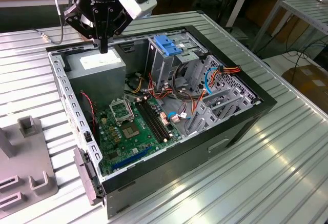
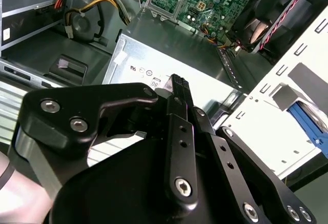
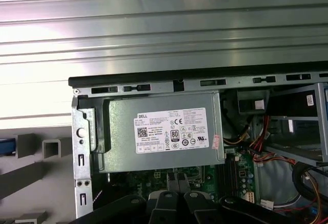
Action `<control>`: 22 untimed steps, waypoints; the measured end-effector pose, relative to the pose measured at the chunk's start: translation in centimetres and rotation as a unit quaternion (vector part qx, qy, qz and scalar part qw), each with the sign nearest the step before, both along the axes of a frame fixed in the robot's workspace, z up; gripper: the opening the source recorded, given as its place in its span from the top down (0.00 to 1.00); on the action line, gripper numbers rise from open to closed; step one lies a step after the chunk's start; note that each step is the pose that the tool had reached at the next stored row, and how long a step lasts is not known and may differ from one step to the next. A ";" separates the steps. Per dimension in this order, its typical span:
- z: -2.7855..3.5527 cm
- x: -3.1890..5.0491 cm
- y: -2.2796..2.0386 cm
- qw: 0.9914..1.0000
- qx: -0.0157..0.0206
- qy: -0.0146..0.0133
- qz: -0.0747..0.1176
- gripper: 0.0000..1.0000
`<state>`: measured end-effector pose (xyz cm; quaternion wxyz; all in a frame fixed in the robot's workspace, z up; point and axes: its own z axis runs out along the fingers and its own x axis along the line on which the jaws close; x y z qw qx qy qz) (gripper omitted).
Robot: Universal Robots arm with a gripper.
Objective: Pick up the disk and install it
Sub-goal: 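Reach for the disk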
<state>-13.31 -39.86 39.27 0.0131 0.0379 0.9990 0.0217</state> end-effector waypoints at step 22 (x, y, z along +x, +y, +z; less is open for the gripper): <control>-0.05 -1.09 0.00 1.000 0.000 0.000 0.000 0.90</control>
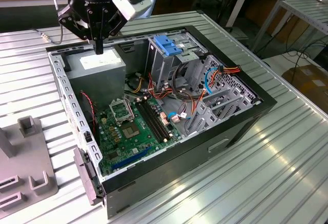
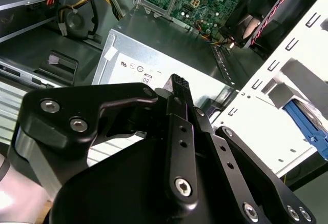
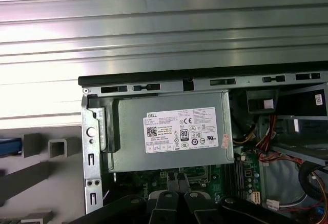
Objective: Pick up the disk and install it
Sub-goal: 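Reach for the disk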
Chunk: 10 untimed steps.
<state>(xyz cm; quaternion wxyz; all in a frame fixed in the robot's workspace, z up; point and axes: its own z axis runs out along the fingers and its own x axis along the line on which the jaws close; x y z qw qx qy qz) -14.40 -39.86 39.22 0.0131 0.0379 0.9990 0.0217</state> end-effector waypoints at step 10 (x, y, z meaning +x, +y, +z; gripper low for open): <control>-0.02 -0.56 0.00 1.000 0.000 0.000 0.000 0.90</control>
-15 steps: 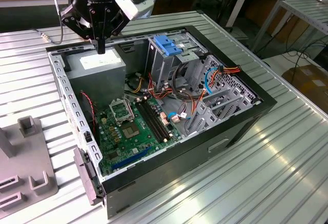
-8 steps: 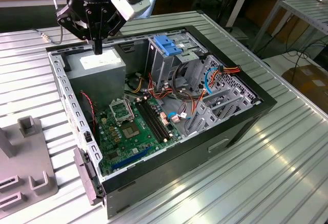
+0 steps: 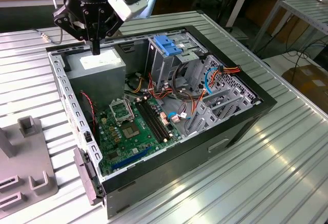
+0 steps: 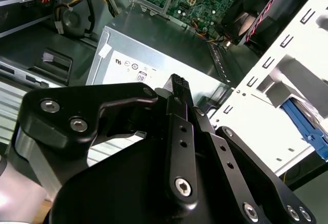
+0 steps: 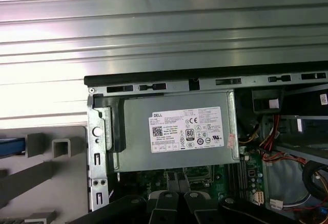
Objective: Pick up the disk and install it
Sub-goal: 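Reach for the disk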
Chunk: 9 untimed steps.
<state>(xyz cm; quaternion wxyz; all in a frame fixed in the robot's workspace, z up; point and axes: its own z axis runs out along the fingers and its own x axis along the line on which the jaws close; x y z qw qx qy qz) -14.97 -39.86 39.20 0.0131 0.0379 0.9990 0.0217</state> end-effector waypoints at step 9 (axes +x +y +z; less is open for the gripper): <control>-0.02 -0.67 0.00 1.000 0.000 0.000 0.000 0.90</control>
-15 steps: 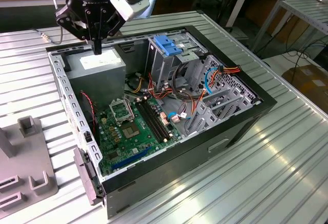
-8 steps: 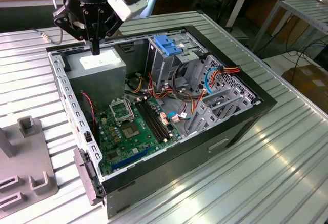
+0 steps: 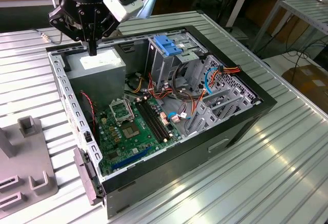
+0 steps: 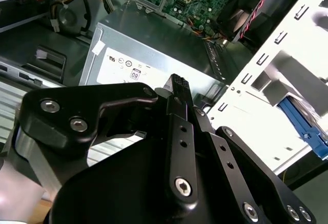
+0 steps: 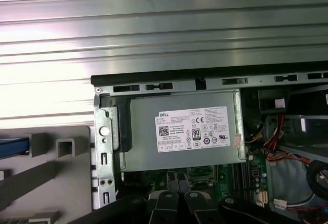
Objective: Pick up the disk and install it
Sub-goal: 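Reach for the disk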
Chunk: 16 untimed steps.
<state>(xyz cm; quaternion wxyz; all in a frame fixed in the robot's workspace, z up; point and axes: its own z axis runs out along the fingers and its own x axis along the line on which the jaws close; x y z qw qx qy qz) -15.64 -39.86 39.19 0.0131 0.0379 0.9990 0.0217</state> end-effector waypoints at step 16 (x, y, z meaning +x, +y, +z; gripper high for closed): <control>-0.03 -1.17 0.00 1.000 0.000 0.000 0.000 0.90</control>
